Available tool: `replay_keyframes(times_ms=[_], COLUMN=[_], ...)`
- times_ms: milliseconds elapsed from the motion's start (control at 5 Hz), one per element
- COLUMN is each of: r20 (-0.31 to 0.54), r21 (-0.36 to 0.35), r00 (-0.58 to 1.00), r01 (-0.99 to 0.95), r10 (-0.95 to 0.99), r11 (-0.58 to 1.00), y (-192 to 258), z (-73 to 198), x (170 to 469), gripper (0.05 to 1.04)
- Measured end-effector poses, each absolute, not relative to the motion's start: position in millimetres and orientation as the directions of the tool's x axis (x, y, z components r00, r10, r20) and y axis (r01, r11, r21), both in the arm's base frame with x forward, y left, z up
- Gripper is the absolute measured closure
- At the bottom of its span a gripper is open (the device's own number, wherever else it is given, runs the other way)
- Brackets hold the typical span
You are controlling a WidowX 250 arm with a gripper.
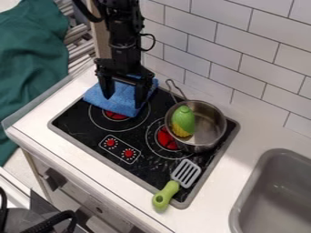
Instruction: Moved the blue blanket below the left burner
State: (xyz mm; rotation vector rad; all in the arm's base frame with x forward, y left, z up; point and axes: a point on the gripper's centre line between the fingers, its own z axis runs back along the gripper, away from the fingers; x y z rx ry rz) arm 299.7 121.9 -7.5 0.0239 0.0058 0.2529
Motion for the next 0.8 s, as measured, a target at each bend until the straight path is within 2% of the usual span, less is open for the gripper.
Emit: replay_keyframes(times_ms=[400,800], r20=[-0.004,0.039], r21=[0.045,0.063], r00=[0.966,0.957], r01=[-0.257,-0.289], r10=[0.257,0.287], r11=[0.965,0.955], y=[142,168], z=[-17,-6], x=[324,340], gripper=[0.078,0.078])
